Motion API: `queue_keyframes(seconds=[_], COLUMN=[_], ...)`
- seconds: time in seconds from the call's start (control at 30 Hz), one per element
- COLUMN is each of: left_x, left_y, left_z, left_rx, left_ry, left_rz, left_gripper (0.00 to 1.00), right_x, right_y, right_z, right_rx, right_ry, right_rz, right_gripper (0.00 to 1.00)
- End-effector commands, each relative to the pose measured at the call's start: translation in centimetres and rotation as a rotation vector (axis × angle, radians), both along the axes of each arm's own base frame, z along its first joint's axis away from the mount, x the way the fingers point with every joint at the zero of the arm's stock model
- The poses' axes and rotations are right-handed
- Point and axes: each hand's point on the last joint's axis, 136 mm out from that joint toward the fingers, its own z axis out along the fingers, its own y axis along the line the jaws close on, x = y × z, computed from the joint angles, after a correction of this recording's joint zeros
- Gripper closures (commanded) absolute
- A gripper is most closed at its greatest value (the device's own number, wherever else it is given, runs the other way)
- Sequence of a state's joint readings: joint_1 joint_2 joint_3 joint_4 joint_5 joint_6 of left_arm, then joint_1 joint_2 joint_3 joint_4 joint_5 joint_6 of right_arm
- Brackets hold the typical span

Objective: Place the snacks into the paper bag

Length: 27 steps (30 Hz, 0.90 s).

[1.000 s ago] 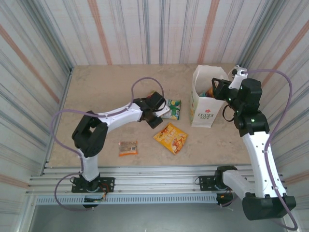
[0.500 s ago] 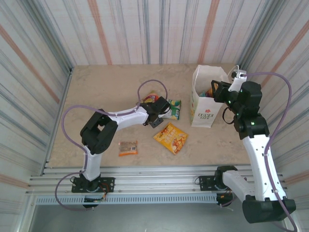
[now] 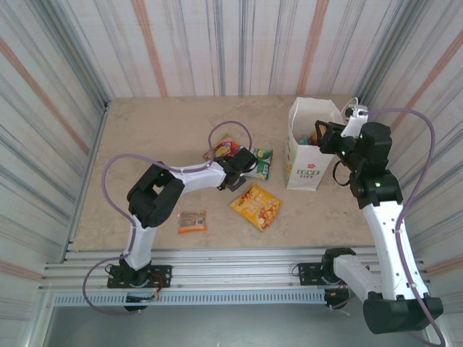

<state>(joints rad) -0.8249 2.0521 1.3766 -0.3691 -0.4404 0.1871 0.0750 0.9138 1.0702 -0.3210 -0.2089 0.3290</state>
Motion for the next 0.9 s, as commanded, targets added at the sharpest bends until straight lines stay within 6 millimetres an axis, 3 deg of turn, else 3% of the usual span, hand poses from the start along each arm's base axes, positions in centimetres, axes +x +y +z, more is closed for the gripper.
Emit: queue_keyframes(seconds=[0.0, 0.1, 0.17, 0.43, 0.67, 0.87], left_x=[-0.4, -0.4, -0.6, -2.0, -2.1, -2.8], left_y=[0.8, 1.1, 1.2, 1.6, 3.4, 5.3], left_z=[-0.7, 1.3, 2.8, 9.9, 17.1, 22.7], left_rx=[0.057, 0.054, 0.055, 0.030, 0.014, -0.027], left_ry=[0.013, -0.009, -0.016, -0.018, -0.077, -0.143], left_rz=[0.000, -0.015, -0.033, -0.126, -0.174, -0.228], left_gripper=[0.78, 0.95, 1.00, 1.00, 1.00, 1.00], right_x=[-0.4, -0.3, -0.3, -0.5, -1.6, -2.8], right_y=[0.5, 0.6, 0.7, 2.1, 5.6, 8.4], right_z=[0.2, 0.3, 0.3, 1.8, 3.3, 3.3], right_rx=[-0.015, -0.017, -0.021, -0.079, -0.181, -0.247], right_ry=[-0.029, -0.041, -0.049, -0.136, -0.234, -0.288], right_rz=[0.026, 0.031, 0.037, 0.138, 0.374, 0.576], right_gripper=[0.56, 0.56, 0.56, 0.55, 0.46, 0.36])
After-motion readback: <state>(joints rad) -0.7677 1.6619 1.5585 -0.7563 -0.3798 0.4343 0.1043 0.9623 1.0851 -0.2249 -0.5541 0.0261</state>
